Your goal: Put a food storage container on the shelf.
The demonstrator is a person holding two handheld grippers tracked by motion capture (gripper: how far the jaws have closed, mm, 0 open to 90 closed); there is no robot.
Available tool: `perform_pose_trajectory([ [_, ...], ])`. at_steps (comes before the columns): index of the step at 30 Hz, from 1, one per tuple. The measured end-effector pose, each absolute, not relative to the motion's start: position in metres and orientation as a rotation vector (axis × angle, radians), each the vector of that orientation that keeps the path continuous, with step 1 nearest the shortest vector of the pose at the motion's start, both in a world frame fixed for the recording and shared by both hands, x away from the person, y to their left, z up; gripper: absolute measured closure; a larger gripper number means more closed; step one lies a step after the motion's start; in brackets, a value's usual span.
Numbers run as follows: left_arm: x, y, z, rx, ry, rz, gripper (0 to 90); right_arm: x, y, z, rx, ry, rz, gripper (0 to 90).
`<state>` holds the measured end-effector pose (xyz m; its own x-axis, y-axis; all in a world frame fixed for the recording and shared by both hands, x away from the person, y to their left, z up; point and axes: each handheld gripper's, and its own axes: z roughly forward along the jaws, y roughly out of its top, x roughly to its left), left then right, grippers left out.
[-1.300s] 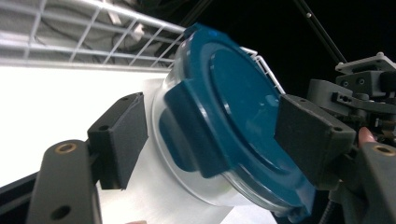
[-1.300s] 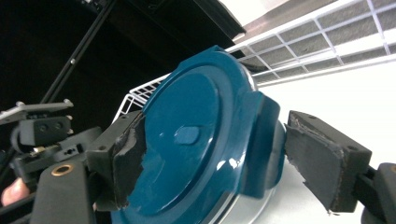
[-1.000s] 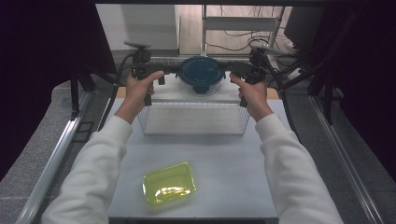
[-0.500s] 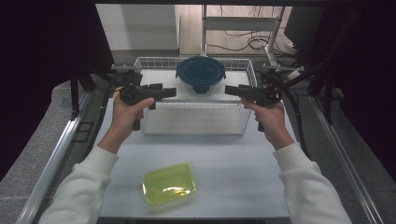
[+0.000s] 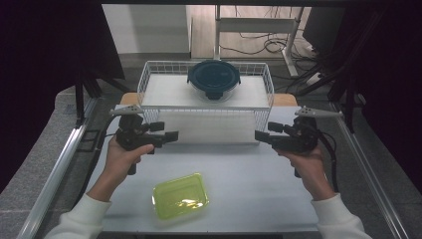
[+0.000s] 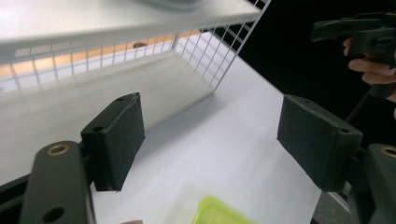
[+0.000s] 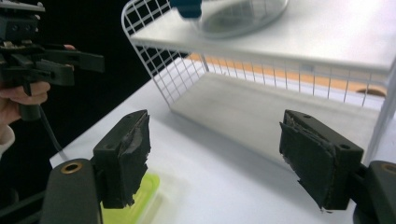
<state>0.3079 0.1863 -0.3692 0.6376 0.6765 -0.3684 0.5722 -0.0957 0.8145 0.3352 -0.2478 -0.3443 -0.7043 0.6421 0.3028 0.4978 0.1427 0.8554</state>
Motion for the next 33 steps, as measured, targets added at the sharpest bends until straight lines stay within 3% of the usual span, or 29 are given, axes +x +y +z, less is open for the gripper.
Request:
perform_pose_trajectory([
  [19, 0.255, 0.19, -0.423, 1.934, 1.08, 0.151, 26.4, 0.29, -0.255, -0.41, 1.092, 2.417, 1.378, 26.0],
  [33, 0.239, 0.199, -0.442, 1.993, 1.137, 0.206, 33.4, 0.282, -0.256, -0.434, 1.119, 2.468, 1.292, 25.8],
])
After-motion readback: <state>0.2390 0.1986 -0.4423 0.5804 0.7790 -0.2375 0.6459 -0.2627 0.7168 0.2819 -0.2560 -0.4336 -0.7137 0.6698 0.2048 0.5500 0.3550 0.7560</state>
